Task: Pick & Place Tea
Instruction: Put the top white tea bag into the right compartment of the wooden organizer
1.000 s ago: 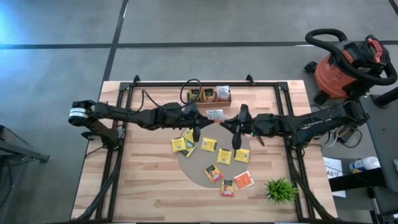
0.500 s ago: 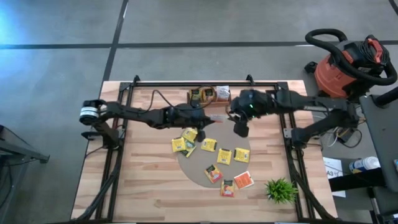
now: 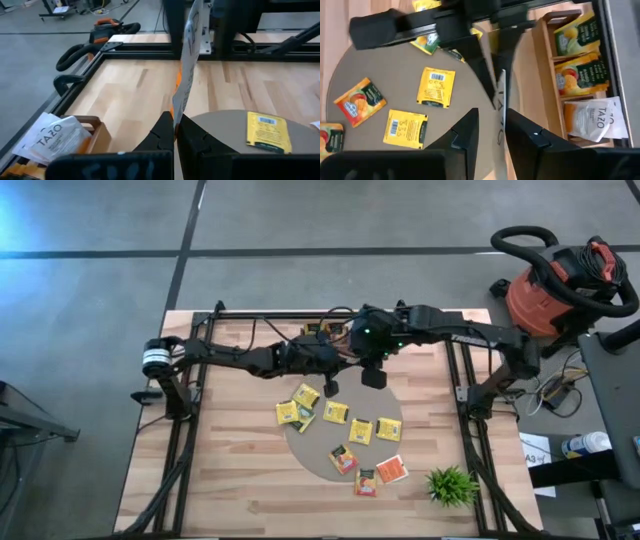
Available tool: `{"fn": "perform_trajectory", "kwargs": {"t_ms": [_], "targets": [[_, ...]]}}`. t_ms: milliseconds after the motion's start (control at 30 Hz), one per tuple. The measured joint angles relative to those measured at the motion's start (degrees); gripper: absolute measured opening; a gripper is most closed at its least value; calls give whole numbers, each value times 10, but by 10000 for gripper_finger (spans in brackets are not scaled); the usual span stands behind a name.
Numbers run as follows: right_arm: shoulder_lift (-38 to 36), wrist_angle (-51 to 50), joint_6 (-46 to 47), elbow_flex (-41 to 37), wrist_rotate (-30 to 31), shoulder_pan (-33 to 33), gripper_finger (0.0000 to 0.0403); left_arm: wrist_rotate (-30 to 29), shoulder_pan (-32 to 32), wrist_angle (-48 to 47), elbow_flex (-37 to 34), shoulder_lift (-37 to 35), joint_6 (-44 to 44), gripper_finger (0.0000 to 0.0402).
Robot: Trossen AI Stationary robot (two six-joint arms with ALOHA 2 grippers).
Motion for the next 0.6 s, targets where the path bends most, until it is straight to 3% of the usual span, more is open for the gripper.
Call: {"fn": "perform_trajectory", "kwargs": {"t_ms": [300, 600], "targets": [[20, -13, -26, 17, -4, -12, 83, 12, 9, -22, -9, -3, 28, 3], [21, -21, -28, 17, -11, -29, 43, 12, 11, -21, -6, -3, 32, 3]]}}
